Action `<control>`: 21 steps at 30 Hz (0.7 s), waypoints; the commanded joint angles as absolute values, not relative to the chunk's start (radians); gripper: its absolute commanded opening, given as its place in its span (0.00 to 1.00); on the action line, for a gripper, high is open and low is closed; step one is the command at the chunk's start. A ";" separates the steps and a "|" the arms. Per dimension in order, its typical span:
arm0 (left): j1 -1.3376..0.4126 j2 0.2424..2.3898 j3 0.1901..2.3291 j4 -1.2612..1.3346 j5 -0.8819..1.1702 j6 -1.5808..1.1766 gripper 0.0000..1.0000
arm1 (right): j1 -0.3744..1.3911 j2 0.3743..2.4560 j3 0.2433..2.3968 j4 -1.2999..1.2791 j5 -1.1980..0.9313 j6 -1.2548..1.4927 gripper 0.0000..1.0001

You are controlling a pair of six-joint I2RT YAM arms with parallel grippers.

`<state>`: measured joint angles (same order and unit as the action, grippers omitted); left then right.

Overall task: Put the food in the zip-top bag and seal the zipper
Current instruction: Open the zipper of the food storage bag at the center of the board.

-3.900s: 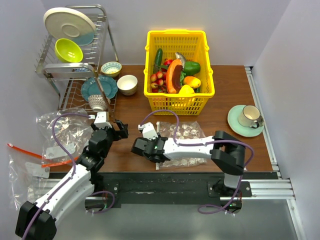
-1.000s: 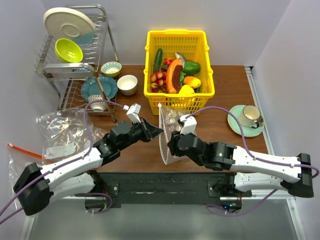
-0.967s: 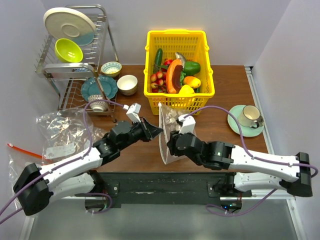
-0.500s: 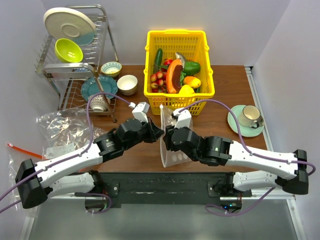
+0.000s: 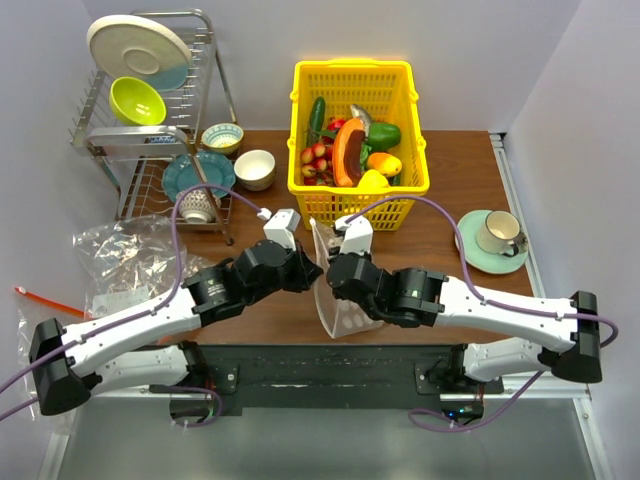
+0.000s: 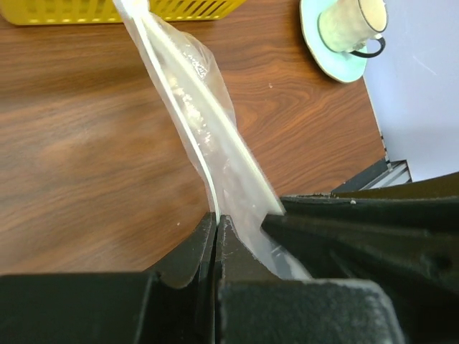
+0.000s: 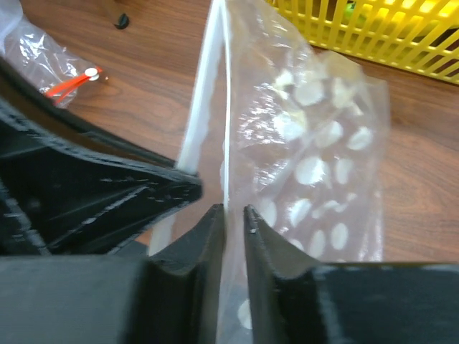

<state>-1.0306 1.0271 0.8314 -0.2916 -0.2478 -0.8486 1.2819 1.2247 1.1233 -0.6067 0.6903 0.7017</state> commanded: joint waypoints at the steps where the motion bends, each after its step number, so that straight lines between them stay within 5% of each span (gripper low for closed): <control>1: -1.039 0.960 0.908 -0.395 -0.310 -0.835 0.00 | 1.282 1.224 1.169 -0.626 0.743 0.750 0.14; 4: -1.039 0.928 0.957 -0.517 -0.380 -0.821 0.00 | 1.281 1.224 1.160 -0.553 0.692 0.721 0.00; 15: -1.039 0.974 1.327 -1.084 -0.552 -0.816 0.00 | 1.241 1.364 1.151 -0.117 0.347 0.759 0.00; 21: -1.037 1.003 1.220 -1.059 -0.562 -0.822 0.00 | 1.213 1.384 1.045 -0.044 0.345 0.853 0.00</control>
<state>-1.0348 0.9787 1.3018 -1.0279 -0.5293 -0.8261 1.2266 1.4017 1.1069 -0.1486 0.3763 0.7799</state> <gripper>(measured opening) 0.020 0.014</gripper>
